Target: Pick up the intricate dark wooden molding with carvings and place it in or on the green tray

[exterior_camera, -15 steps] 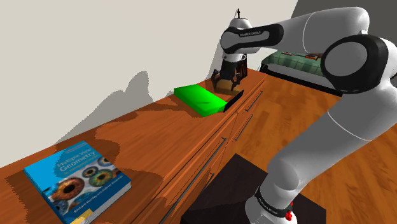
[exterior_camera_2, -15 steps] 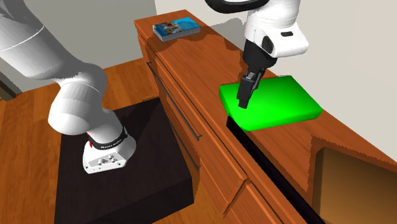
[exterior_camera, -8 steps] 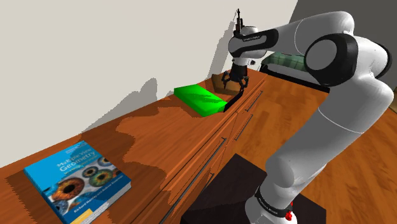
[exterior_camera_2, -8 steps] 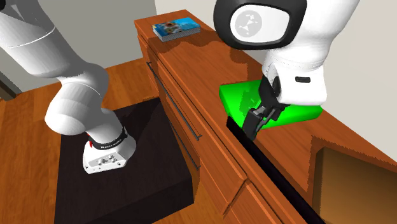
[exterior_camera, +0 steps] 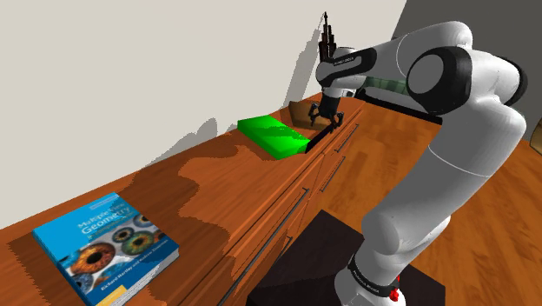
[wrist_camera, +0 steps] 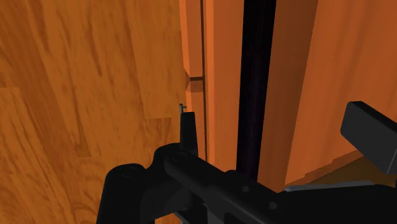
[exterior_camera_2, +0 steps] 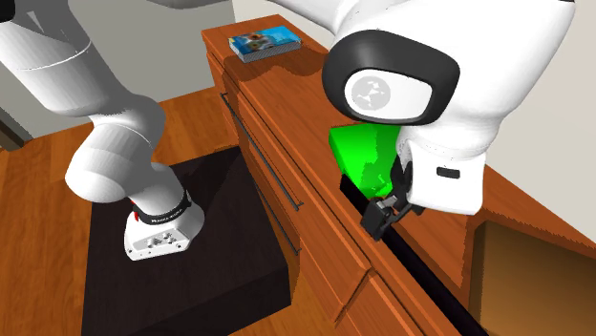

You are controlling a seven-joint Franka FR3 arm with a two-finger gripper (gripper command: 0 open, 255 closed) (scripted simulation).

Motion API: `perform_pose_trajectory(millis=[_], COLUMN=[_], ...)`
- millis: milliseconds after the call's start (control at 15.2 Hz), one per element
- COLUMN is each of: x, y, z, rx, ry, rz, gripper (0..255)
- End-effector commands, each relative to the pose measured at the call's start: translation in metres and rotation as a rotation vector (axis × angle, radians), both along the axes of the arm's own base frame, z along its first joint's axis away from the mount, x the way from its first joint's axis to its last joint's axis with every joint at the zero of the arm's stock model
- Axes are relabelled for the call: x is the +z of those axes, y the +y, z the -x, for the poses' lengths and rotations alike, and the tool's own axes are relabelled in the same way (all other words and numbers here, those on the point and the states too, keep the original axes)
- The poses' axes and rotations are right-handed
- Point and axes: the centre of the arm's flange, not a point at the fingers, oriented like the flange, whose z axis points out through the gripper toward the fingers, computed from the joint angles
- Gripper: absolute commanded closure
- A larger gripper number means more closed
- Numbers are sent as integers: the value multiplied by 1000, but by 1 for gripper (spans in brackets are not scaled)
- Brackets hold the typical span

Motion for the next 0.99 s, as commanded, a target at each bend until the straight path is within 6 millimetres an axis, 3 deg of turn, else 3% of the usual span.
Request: perform_pose_trajectory(millis=[0,66,594,660,924], x=[-9,-18,-18,-18,-18], y=[0,-1,-1,-1,-1], z=[-1,-1,-1,-1,-1], rx=[-1,-1,-1,-1,-1], ry=[0,0,0,0,0], rz=[0,0,0,0,0], gripper=[0,0,0,255,255])
